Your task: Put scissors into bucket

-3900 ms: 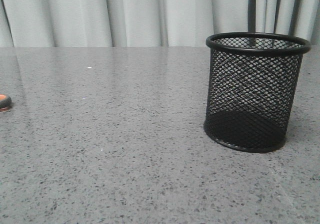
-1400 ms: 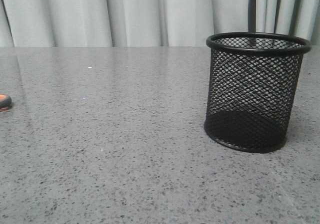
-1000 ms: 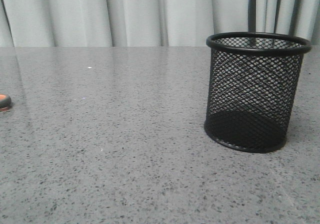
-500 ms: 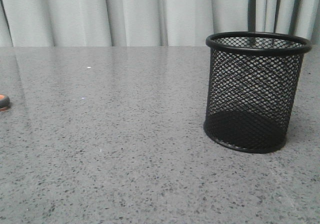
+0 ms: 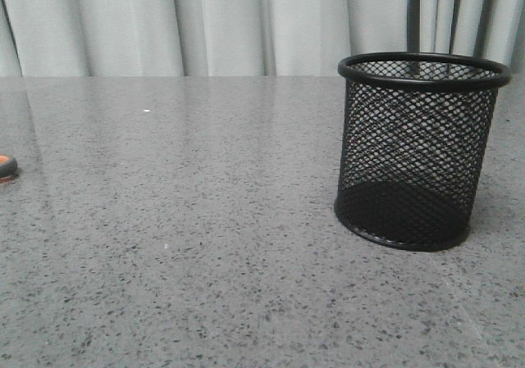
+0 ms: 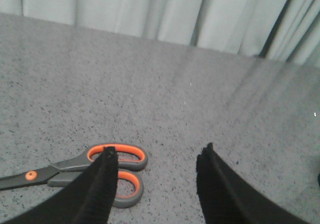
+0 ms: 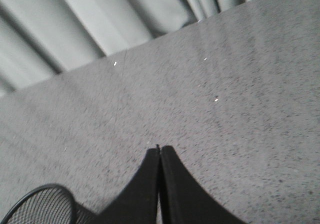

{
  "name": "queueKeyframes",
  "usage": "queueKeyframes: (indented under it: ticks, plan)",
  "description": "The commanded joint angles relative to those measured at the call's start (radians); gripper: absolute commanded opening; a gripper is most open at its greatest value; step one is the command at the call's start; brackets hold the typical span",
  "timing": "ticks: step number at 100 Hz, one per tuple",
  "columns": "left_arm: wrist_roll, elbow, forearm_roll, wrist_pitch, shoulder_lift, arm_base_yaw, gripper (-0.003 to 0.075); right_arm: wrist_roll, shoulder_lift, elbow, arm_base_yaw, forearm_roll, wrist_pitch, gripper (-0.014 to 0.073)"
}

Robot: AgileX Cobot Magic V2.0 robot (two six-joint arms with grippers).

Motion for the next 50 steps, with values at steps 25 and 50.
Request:
queueKeyframes:
  ticks: [25, 50]
  plan:
    - [0.099, -0.279, 0.193, 0.184, 0.314, -0.099, 0.0348, -0.036, 0.097, -0.103, 0.147, 0.074, 0.058, 0.027]
    - [0.19, -0.449, 0.686, 0.373, 0.502, -0.295, 0.0349, -0.038, 0.106, -0.103, 0.171, 0.074, 0.069, 0.0349]
